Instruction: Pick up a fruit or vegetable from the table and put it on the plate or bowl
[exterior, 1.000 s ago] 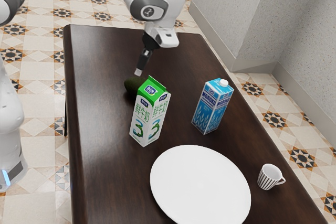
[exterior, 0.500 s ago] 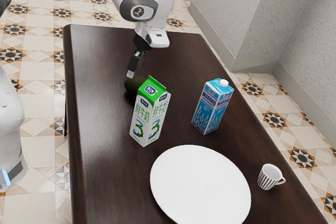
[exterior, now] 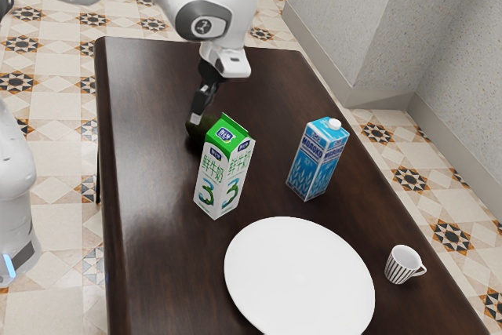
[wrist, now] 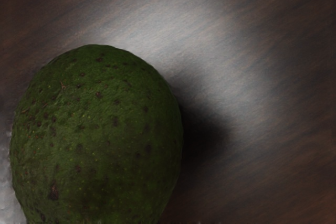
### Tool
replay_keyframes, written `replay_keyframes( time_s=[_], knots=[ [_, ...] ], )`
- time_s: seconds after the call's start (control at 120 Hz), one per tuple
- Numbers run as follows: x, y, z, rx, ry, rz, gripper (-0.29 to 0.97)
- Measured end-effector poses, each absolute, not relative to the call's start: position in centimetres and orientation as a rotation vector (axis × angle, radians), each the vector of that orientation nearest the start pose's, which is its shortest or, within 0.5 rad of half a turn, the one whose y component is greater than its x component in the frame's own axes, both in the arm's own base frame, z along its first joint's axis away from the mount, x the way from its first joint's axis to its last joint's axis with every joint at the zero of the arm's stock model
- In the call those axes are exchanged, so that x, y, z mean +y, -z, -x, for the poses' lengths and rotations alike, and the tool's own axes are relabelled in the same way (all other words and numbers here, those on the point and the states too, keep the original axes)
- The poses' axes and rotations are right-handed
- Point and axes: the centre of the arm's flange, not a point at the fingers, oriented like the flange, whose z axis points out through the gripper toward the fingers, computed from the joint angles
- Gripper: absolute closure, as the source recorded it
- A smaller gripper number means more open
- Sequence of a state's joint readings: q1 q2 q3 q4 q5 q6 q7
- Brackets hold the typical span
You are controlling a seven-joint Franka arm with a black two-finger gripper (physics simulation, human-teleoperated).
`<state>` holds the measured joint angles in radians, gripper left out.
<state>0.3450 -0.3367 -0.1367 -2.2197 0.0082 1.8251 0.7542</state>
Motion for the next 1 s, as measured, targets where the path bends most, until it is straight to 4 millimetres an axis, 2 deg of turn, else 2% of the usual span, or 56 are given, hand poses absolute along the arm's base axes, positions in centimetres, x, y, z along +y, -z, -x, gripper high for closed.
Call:
replay_keyframes(
  time_s=[0.15,0.242,0.467,0.65,0.8,1.0],
  knots=[
    [9.3,-52.2,-44.3,0.831,-0.090,2.985,0.00],
    [9.8,-52.1,-45.0,0.834,-0.104,2.986,0.00],
    [11.0,-49.4,-46.0,0.835,-0.186,3.014,0.00],
    [11.0,-48.0,-46.6,0.850,-0.211,3.023,0.00],
    [11.4,-45.8,-47.0,0.850,-0.248,3.050,0.00],
    [11.5,-44.4,-47.0,0.840,-0.253,3.075,0.00]
  ],
)
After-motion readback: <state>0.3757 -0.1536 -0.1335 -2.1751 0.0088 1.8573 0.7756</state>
